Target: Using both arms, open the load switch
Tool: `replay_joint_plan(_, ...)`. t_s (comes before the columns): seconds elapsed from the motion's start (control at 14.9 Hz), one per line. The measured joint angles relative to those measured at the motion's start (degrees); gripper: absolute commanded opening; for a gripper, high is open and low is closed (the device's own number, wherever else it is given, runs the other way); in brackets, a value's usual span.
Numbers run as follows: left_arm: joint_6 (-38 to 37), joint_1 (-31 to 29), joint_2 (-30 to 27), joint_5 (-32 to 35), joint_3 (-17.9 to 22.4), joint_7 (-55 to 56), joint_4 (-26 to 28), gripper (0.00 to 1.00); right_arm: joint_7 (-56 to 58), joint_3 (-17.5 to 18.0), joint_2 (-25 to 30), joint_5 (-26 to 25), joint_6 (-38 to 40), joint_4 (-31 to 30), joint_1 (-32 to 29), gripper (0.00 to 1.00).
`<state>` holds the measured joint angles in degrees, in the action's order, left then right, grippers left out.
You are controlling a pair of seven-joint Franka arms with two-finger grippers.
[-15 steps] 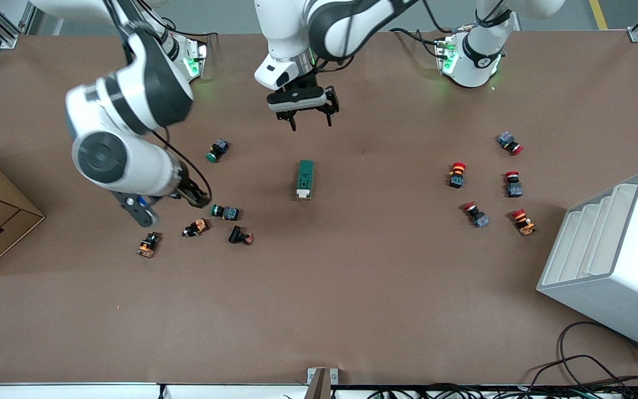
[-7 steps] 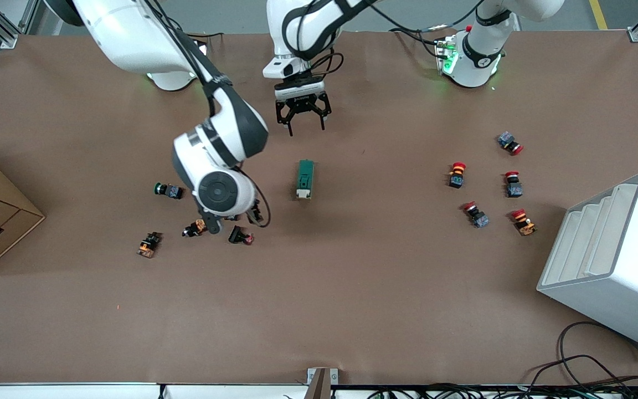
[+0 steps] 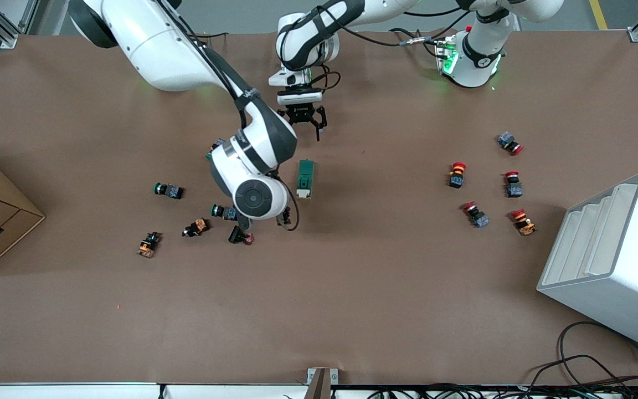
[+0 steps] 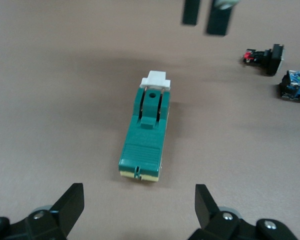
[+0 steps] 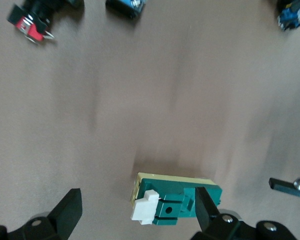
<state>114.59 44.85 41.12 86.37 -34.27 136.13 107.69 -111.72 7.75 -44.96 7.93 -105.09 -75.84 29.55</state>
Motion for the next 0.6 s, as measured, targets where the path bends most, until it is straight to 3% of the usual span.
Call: replay_joint_plan(0.6, -2.4, 0.1, 2.9, 12.7, 2.7, 1.2, 1.1, 0.99, -3.1, 0.0, -3.8, 0.3, -0.3, 0.2, 3.4, 1.00)
